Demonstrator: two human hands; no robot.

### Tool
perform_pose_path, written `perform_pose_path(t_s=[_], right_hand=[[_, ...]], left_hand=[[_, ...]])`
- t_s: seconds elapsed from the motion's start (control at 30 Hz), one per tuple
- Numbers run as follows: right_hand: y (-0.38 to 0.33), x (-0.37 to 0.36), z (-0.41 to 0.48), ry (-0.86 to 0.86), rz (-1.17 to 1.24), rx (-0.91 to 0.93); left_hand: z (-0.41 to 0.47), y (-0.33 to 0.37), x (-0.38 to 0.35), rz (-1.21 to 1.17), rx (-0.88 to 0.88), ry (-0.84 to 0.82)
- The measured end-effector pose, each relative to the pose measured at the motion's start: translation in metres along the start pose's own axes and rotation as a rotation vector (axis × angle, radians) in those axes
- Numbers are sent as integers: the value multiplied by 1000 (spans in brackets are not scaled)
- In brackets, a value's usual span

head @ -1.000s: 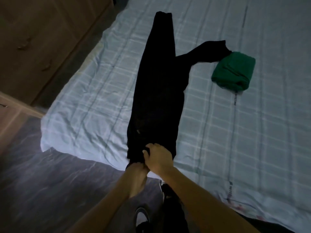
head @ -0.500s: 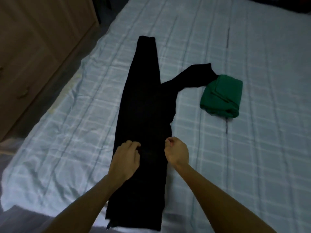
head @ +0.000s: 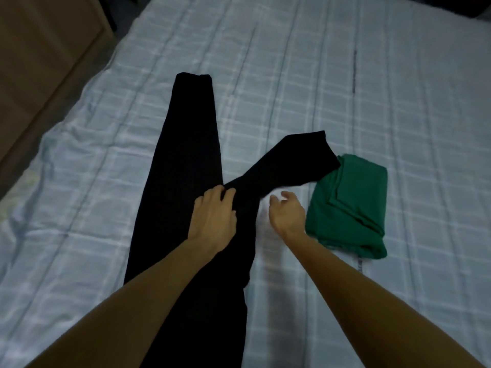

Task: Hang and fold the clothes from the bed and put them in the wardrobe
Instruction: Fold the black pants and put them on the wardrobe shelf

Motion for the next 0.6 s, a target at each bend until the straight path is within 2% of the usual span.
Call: perform_pose_path(t_s=[0.27,0.4,0.5,0.6], right_hand=[[-20,-11,82,274,322,-214],[-9,-3,95,339,407,-275],[-22,8,92,406,438,-214],[-81,16,95,446,407,-25]], left_hand=[[54,-17,-51,5,-51,-107],[69,-16,-63,70,-77,-141],[81,-13,-59,-31,-86,-106],[92,-26,-41,-334,-16,3]])
Point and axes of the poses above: each hand's wrist, its own z-axis towards the middle knuckle, its own x-axis out of the back of the hand, y = z × x, the point moved 6 cm from there along z, towards the middle knuckle, and after that the axes turned 4 degrees about -x, right-handed, at the moved point
